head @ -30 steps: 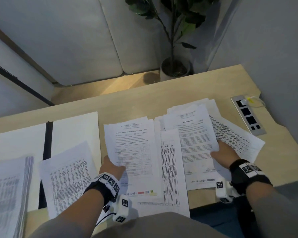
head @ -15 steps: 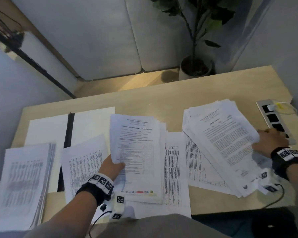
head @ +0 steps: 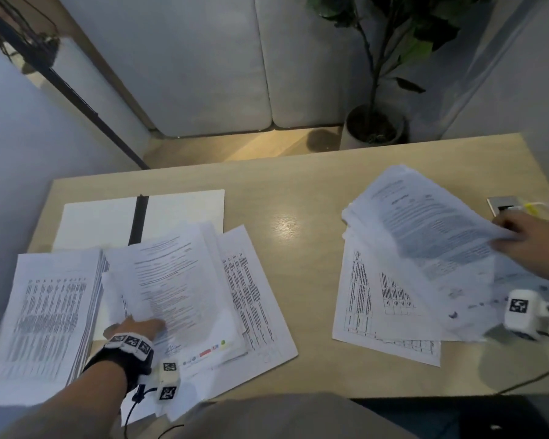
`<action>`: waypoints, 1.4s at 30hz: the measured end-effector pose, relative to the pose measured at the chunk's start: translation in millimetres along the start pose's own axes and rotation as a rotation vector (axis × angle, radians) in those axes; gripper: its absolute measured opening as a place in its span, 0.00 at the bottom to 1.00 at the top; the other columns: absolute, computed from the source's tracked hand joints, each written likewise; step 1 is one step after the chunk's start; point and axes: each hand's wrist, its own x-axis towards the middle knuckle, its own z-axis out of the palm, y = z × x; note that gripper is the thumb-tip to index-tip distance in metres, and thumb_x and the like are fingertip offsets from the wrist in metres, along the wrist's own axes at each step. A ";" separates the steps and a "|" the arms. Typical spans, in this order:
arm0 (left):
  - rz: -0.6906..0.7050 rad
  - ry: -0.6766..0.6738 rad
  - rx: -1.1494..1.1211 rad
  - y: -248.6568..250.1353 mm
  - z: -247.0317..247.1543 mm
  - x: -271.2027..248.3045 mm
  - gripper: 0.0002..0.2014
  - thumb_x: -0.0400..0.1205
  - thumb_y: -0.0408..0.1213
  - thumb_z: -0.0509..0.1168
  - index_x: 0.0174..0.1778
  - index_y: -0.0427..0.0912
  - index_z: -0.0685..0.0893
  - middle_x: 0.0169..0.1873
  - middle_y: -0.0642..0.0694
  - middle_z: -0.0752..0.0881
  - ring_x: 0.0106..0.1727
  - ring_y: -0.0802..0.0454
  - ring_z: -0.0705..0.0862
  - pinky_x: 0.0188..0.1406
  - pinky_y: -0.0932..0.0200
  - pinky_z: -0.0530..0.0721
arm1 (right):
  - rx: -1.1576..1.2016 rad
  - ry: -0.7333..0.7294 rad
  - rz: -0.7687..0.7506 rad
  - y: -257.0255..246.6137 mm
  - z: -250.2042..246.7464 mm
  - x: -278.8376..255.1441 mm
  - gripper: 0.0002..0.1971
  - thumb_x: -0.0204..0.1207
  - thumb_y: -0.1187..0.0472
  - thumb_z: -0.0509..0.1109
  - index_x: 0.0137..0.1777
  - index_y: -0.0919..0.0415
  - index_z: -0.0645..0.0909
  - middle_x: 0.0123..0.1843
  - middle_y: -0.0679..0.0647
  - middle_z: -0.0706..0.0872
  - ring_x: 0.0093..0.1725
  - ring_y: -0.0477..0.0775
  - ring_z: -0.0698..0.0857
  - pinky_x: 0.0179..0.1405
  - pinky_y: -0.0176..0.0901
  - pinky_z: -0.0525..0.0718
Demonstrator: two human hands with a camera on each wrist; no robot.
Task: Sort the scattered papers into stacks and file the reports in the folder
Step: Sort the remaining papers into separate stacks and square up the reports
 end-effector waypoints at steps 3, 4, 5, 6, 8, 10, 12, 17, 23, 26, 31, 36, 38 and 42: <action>0.092 0.005 0.099 -7.7 -0.5 -7.6 0.26 0.78 0.48 0.72 0.71 0.61 0.74 0.80 0.43 0.69 0.80 0.36 0.70 0.83 0.50 0.67 | 0.214 0.145 -0.059 -6.6 -23.7 -3.8 0.17 0.76 0.67 0.80 0.47 0.42 0.79 0.39 0.47 0.89 0.38 0.58 0.86 0.37 0.48 0.85; 0.099 0.041 0.098 -7.5 -2.0 -9.2 0.28 0.77 0.49 0.73 0.73 0.64 0.74 0.81 0.45 0.71 0.80 0.38 0.71 0.81 0.52 0.68 | 0.376 0.179 -0.048 -14.8 -30.6 -8.8 0.19 0.76 0.69 0.80 0.54 0.44 0.82 0.44 0.43 0.91 0.45 0.56 0.89 0.39 0.39 0.86; 0.086 0.021 0.084 -7.8 -2.8 -12.4 0.31 0.74 0.50 0.73 0.76 0.60 0.75 0.80 0.44 0.73 0.78 0.38 0.73 0.77 0.53 0.70 | 0.551 0.196 -0.030 -20.9 -35.7 -12.9 0.21 0.75 0.68 0.80 0.63 0.48 0.83 0.52 0.42 0.92 0.53 0.56 0.90 0.45 0.34 0.88; 0.086 -0.013 0.041 -8.7 -4.1 -14.6 0.36 0.69 0.49 0.74 0.77 0.52 0.78 0.78 0.39 0.76 0.77 0.35 0.75 0.68 0.53 0.72 | 0.704 0.187 -0.032 -29.0 -40.1 -16.1 0.25 0.73 0.64 0.81 0.70 0.52 0.83 0.60 0.46 0.93 0.59 0.55 0.91 0.52 0.35 0.90; 0.035 0.005 -0.106 -14.3 -4.9 -9.0 0.47 0.58 0.47 0.71 0.77 0.33 0.79 0.73 0.28 0.80 0.74 0.30 0.79 0.58 0.54 0.73 | 0.909 0.126 -0.037 -45.6 -38.3 -23.2 0.28 0.72 0.61 0.80 0.74 0.50 0.83 0.65 0.45 0.92 0.63 0.49 0.91 0.59 0.39 0.90; 0.005 0.001 -0.169 -21.5 -8.6 -8.2 0.45 0.58 0.50 0.73 0.72 0.33 0.81 0.68 0.28 0.81 0.66 0.29 0.83 0.63 0.48 0.81 | 0.946 0.038 -0.056 -67.1 -24.5 -31.1 0.27 0.79 0.72 0.73 0.72 0.43 0.85 0.65 0.44 0.92 0.62 0.46 0.92 0.61 0.44 0.90; -0.029 -0.007 -0.204 -33.3 -10.8 -10.8 0.32 0.64 0.51 0.77 0.61 0.39 0.81 0.60 0.34 0.81 0.51 0.34 0.85 0.56 0.40 0.87 | 0.873 -0.108 -0.020 -81.3 2.7 -37.5 0.25 0.83 0.74 0.70 0.73 0.46 0.84 0.65 0.46 0.92 0.63 0.50 0.91 0.66 0.53 0.89; 0.022 0.013 -0.386 -59.9 -1.7 -6.7 0.18 0.71 0.42 0.80 0.54 0.44 0.86 0.43 0.41 0.91 0.41 0.39 0.90 0.50 0.42 0.90 | 0.517 -0.297 0.190 -88.1 82.9 -39.9 0.19 0.83 0.70 0.72 0.73 0.55 0.82 0.67 0.57 0.88 0.63 0.62 0.86 0.70 0.61 0.81; 0.042 0.051 -0.434 -91.7 15.4 30.9 0.25 0.61 0.49 0.84 0.50 0.41 0.89 0.55 0.42 0.88 0.46 0.38 0.91 0.56 0.41 0.90 | 0.406 -0.265 0.228 -83.4 121.5 -38.0 0.17 0.79 0.71 0.70 0.64 0.56 0.86 0.63 0.60 0.90 0.60 0.61 0.86 0.59 0.51 0.81; 0.053 0.009 -0.467 -83.7 11.3 8.3 0.26 0.60 0.49 0.84 0.52 0.43 0.90 0.44 0.45 0.94 0.43 0.39 0.93 0.57 0.38 0.90 | 0.399 -0.274 0.215 -80.1 121.7 -36.4 0.17 0.80 0.71 0.70 0.66 0.56 0.86 0.63 0.59 0.90 0.60 0.61 0.86 0.58 0.49 0.79; 0.143 0.053 -0.551 -71.3 8.7 -10.8 0.14 0.76 0.37 0.79 0.54 0.39 0.85 0.40 0.41 0.88 0.42 0.41 0.87 0.54 0.43 0.85 | 0.412 -0.260 0.233 -77.6 122.7 -38.3 0.18 0.80 0.71 0.71 0.68 0.57 0.85 0.65 0.59 0.90 0.62 0.62 0.87 0.63 0.52 0.81; 0.233 0.104 -0.526 -71.3 2.7 -16.0 0.22 0.76 0.32 0.77 0.64 0.33 0.81 0.49 0.37 0.89 0.46 0.39 0.87 0.52 0.41 0.83 | 0.454 -0.247 0.249 -80.0 120.5 -42.2 0.17 0.81 0.71 0.70 0.66 0.55 0.83 0.66 0.58 0.89 0.64 0.63 0.86 0.66 0.54 0.81; 0.255 0.124 -0.548 -67.5 -4.3 -14.3 0.36 0.75 0.27 0.79 0.77 0.33 0.70 0.63 0.35 0.83 0.60 0.35 0.84 0.64 0.34 0.82 | 0.509 -0.253 0.246 -80.5 115.7 -43.9 0.19 0.82 0.72 0.69 0.69 0.54 0.83 0.66 0.56 0.88 0.63 0.60 0.85 0.66 0.53 0.80; 0.362 0.007 -0.596 -60.0 -23.8 -11.8 0.33 0.76 0.34 0.81 0.76 0.37 0.77 0.66 0.34 0.86 0.65 0.32 0.86 0.69 0.30 0.81 | 0.923 -0.253 0.246 -68.5 105.2 -43.9 0.26 0.85 0.73 0.69 0.81 0.55 0.78 0.74 0.51 0.86 0.73 0.60 0.84 0.78 0.60 0.78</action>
